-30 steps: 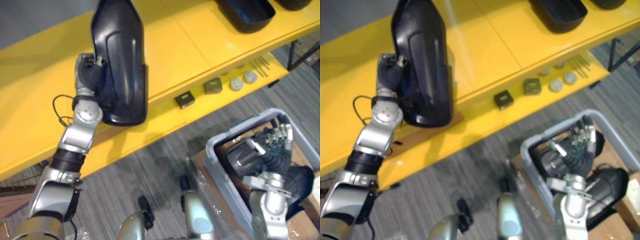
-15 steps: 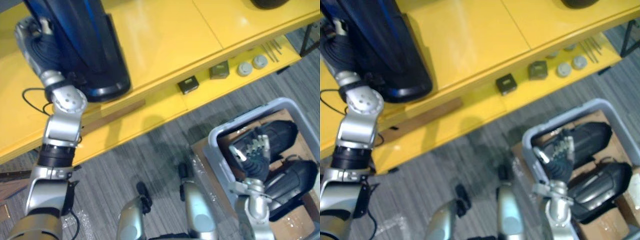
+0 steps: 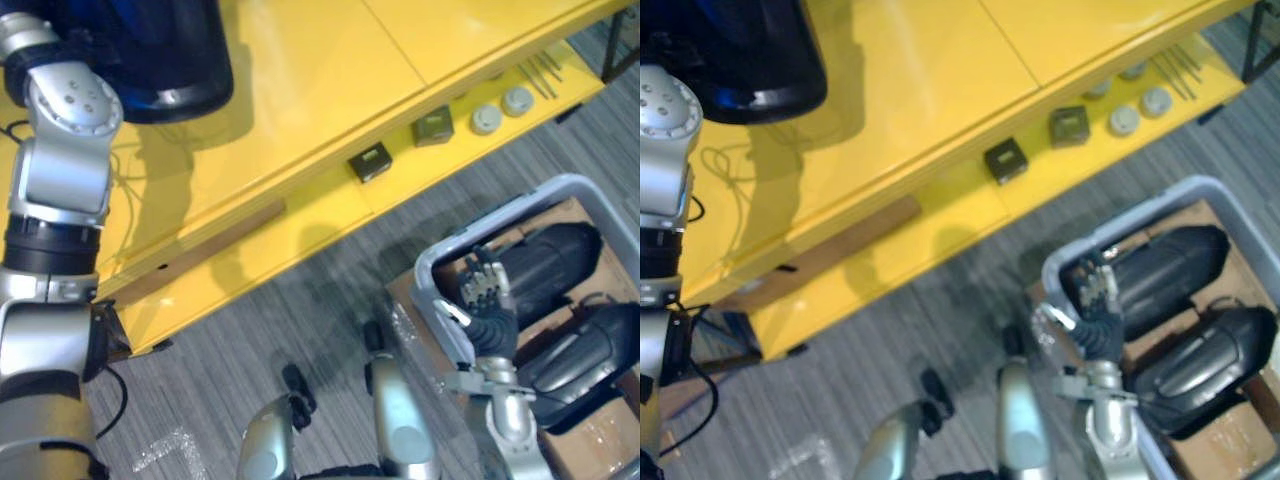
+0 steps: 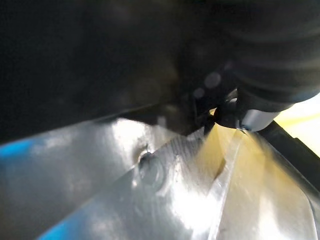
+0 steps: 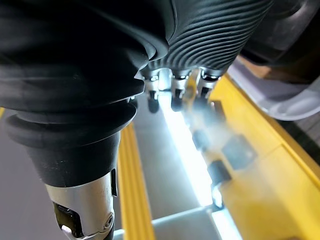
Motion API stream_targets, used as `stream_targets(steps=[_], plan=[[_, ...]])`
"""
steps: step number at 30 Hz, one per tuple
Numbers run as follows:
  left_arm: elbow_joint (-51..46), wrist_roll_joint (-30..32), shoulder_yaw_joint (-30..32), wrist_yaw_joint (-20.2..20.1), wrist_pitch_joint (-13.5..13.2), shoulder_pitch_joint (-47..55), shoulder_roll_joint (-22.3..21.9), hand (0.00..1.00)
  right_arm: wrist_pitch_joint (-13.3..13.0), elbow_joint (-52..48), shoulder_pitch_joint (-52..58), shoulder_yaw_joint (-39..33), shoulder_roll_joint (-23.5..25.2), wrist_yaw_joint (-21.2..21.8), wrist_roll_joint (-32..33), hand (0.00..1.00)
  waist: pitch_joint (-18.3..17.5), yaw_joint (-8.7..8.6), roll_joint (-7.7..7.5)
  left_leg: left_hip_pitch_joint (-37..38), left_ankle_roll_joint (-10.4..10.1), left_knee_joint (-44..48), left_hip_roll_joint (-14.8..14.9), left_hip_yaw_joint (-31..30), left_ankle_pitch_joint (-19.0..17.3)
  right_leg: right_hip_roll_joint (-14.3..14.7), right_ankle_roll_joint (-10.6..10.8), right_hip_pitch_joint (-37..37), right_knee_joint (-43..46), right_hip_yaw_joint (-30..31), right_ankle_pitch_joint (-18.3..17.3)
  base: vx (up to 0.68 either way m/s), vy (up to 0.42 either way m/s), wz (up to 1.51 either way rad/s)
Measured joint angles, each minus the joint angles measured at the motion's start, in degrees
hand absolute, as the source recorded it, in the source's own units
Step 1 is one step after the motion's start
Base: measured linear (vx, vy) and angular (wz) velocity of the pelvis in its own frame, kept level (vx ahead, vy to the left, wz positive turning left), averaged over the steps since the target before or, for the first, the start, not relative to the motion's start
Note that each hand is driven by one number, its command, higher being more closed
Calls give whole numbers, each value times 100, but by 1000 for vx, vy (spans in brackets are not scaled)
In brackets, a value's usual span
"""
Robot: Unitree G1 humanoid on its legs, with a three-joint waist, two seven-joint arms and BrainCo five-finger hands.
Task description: Walk over and take plastic housings, then place them on the shelf
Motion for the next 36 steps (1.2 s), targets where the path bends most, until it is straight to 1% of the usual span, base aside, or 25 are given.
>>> stream_targets(steps=[2, 6, 7, 9, 11, 13, 14, 16, 17, 21, 22, 25, 28, 30, 35, 36], plan=[[124, 1, -64, -130, 168, -70, -1, 100, 0, 1, 9, 89, -22, 19, 30, 0, -1, -4, 2, -34, 0, 14, 1, 12, 0, 1, 0, -49, 22, 17, 1, 12, -19, -4], [265, -2, -91, -305, 261, -145, -1, 100, 0, 1, 21, 86, -66, 19, 38, 0, -3, 12, 5, -43, 0, 27, 3, 12, -1, -5, 0, -49, 30, 5, 0, -1, -3, 1], [367, -6, -160, -321, 351, -222, -1, 100, 0, 1, 24, 89, -66, 14, 38, 0, -3, 23, 5, -49, 0, 30, 3, 10, -1, -8, -1, -49, 33, -3, 0, -7, -15, 4], [459, -17, -178, -372, 452, -270, -1, 100, -3, 1, 28, 88, -68, 2, 39, 0, -6, 20, 10, -103, 1, 83, 21, 5, -3, -11, -1, -71, 37, -23, 0, -12, -20, 6], [523, -28, -176, -508, 575, -297, 3, 100, -5, 1, 45, 91, -74, -3, 59, 0, -16, 27, 28, -217, 3, 135, 38, 7, -6, -15, -1, -155, 62, -43, 1, -17, -31, 7], [746, -70, -177, -702, 781, -295, -5, 100, -5, 1, 44, 120, -83, -18, 215, 0, -18, 31, 30, -277, 2, 191, 72, 14, -6, -5, -6, -204, 96, -58, 6, -6, -39, 3], [802, -93, -176, -751, 833, -295, -5, 100, -5, 1, 44, 128, -96, -18, 217, 0, -18, 31, 31, -292, 2, 220, 79, 17, -7, -5, -6, -210, 106, -57, 5, -2, -40, 2], [900, -270, -168, -973, 980, -295, -8, 100, -5, 0, 44, 205, -147, -18, 260, 0, -18, 30, 31, -346, 8, 299, 107, 28, -13, -3, -7, -223, 126, -74, 7, -8, -40, 3], [944, -270, -167, -1017, 993, -295, -8, 100, -5, -1, 43, 227, -151, -16, 260, 0, -18, 31, 31, -346, 10, 305, 108, 28, -15, -4, -7, -223, 130, -74, 7, 0, 0, 0], [1074, -296, -153, -1413, 1040, -294, -8, 100, -5, -1, 43, 309, -154, -22, 267, 0, -18, 44, 31, -352, 34, 327, 118, 61, -36, -5, -7, -225, 143, -79, 13, 0, 0, 0], [1083, -303, -153, -1441, 1041, -292, -8, 100, -5, -1, 40, 312, -155, -22, 268, 0, -18, 46, 31, -352, 38, 334, 129, 95, -44, -3, -7, -228, 143, -79, 14, 0, 0, 0], [1229, -715, -156, -1462, 1070, -291, -14, 100, -4, -2, 32, 314, -182, -81, 340, 0, -19, 40, 32, -417, 50, 435, 175, 180, -56, 5, -8, -261, 143, -83, 29, -6, -11, 0], [1236, -758, -157, -1459, 1126, -284, -21, 100, -3, -2, 24, 314, -193, -139, 425, 0, -19, 43, 32, -511, 53, 512, 203, 201, -65, 15, -17, -332, 145, -76, 66, 0, 0, 0], [1243, -960, -159, -1441, 1184, -282, -32, 100, -3, -2, 18, 314, -194, -137, 427, 0, -19, 49, 32, -523, 53, 530, 222, 214, -65, 25, -26, -337, 144, -76, 81, -1, -16, 0], [1274, -1063, -157, -1346, 1216, -277, -31, 100, -3, -2, 4, 319, -194, -136, 427, 0, -19, 58, 32, -523, 53, 530, 245, 235, -65, 43, -41, -340, 144, -78, 92, -4, -23, 0], [1300, -1184, -156, -1333, 1215, -266, -34, 0, -3, -2, 3, 319, -194, -137, 427, 0, -19, 61, 32, -523, 53, 530, 251, 243, -65, 46, -43, -342, 144, -78, 94, -5, -33, -1]])
